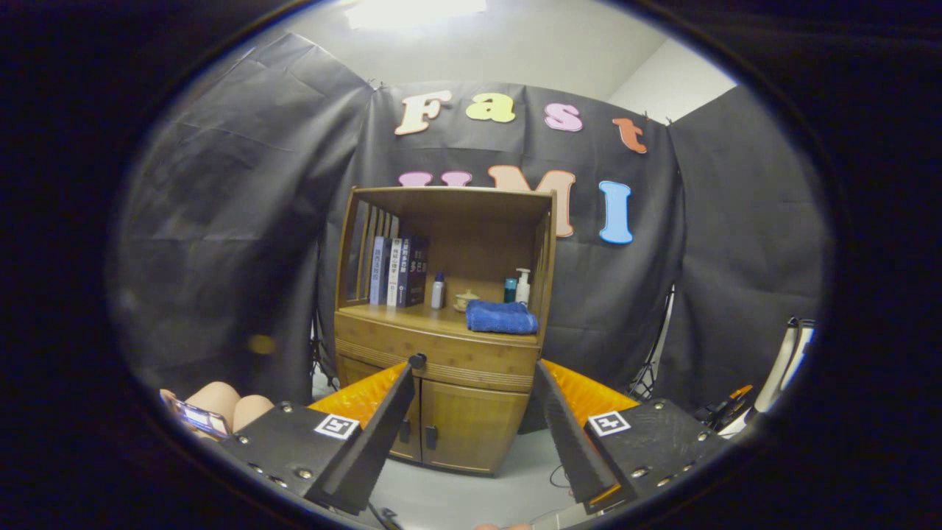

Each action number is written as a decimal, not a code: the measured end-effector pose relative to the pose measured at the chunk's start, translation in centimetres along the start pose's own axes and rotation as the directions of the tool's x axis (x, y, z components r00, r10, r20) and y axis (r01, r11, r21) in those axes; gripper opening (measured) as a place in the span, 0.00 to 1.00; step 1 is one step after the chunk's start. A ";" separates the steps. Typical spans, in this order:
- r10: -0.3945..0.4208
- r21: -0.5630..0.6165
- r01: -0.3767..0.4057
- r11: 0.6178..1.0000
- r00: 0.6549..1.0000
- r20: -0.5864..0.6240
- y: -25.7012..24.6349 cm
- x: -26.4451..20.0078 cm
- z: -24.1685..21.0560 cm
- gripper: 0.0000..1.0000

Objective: Pull open the drawer, take out the items inside it, and place them on the countertop above the cabinet.

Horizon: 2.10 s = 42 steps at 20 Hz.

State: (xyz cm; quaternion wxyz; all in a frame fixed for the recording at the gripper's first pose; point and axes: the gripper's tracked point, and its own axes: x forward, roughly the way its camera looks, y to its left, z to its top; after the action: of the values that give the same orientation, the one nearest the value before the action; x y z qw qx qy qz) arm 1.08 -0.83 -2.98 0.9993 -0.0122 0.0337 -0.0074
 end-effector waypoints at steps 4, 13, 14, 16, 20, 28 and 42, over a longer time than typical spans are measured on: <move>0.049 -0.015 -0.049 0.999 0.999 0.015 1.7 2.9 0.2 0.98; 0.122 -0.030 -0.120 0.992 0.992 0.045 7.6 13.9 -1.2 0.98; 0.127 -0.027 -0.126 0.992 0.991 0.042 8.2 15.0 -1.7 0.98; 0.135 -0.038 -0.133 0.990 0.990 0.036 9.5 17.1 -2.8 0.98; 0.167 -0.077 -0.164 0.983 0.986 0.024 12.6 20.2 -4.6 0.98; 0.123 -0.066 -0.123 0.990 0.992 -0.001 15.5 26.3 -8.3 0.98; 0.040 -0.062 -0.045 0.997 0.995 -0.088 16.6 32.1 -13.1 0.84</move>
State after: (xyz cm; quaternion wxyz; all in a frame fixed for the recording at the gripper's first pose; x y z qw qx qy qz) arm 32.42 14.94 -18.61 0.9960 -0.0432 0.0774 0.0144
